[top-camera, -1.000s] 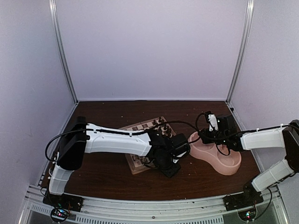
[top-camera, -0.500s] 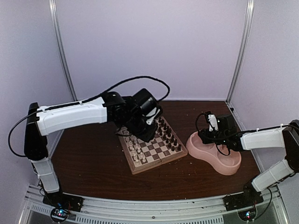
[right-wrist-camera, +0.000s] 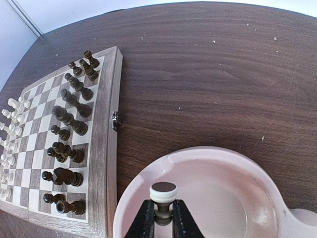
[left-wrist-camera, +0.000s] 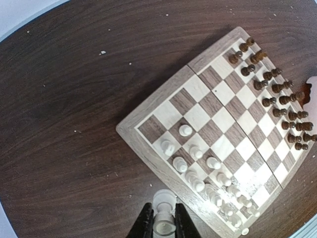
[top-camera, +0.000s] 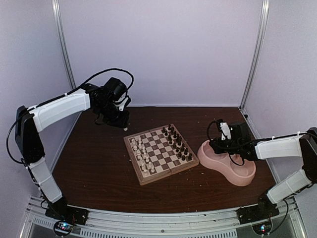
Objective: Set up the chess pieces on the board
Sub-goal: Place the rook at a1.
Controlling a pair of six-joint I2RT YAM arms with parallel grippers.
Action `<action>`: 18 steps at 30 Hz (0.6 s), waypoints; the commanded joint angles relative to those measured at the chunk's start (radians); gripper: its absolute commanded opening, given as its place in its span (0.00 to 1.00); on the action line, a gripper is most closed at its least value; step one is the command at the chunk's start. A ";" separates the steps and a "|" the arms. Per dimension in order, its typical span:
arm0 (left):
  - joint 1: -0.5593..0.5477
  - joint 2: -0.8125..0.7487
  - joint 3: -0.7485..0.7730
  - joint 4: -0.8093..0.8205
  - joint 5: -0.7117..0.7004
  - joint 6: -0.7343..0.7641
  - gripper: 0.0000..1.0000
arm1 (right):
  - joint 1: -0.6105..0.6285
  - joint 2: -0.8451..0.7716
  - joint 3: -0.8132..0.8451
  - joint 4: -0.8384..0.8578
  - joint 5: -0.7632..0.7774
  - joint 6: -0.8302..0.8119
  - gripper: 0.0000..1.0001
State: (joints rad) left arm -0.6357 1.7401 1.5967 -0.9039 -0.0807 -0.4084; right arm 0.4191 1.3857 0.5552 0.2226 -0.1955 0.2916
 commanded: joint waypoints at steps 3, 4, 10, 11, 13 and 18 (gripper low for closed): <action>0.104 0.112 0.082 0.007 0.152 0.033 0.16 | -0.005 -0.003 -0.006 0.001 -0.037 -0.003 0.14; 0.109 0.134 0.098 0.003 0.156 0.039 0.16 | -0.005 0.000 -0.003 0.001 -0.040 -0.003 0.14; 0.117 0.243 0.170 -0.021 0.163 0.067 0.16 | -0.005 0.002 -0.002 0.000 -0.049 -0.003 0.14; 0.117 0.254 0.176 -0.021 0.165 0.069 0.16 | -0.005 0.000 -0.003 -0.001 -0.047 -0.005 0.14; 0.117 0.274 0.184 -0.021 0.164 0.072 0.16 | -0.005 -0.003 -0.004 -0.003 -0.045 -0.005 0.15; 0.117 0.312 0.192 -0.021 0.160 0.079 0.16 | -0.005 -0.007 -0.005 -0.004 -0.042 -0.006 0.15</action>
State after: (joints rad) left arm -0.5186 2.0304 1.7538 -0.9226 0.0677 -0.3538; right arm 0.4191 1.3861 0.5545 0.2199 -0.2321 0.2916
